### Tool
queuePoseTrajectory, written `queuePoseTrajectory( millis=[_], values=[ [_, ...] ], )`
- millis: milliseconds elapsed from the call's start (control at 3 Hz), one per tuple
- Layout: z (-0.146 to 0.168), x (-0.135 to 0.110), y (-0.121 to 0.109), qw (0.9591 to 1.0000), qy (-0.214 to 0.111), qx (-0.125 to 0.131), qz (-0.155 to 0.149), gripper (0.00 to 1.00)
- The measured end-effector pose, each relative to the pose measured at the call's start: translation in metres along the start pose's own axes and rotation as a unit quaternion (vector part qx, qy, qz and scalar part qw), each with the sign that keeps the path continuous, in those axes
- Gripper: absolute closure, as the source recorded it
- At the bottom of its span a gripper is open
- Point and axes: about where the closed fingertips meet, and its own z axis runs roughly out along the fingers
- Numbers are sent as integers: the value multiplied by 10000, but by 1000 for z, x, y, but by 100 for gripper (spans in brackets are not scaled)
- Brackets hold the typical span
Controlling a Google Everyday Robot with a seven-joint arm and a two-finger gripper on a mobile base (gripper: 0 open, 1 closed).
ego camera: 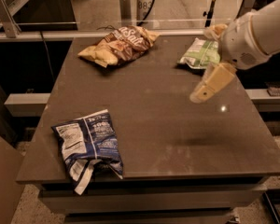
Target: Move brown chip bag near blue chip bag
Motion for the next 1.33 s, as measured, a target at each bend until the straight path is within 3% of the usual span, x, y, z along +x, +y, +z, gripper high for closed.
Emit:
queuePoseTrajectory(
  millis=[333,667,1000,1333],
  values=[
    [28,-24,-15,9984,-559,53,-93,0],
    [70,-42,-32,9930,-1172,-76,-142,0],
    [80,-45,-32,9930,-1162,-120,-145,0],
    [105,-60,-33,9874,-1563,-168,-180,0]
  ],
)
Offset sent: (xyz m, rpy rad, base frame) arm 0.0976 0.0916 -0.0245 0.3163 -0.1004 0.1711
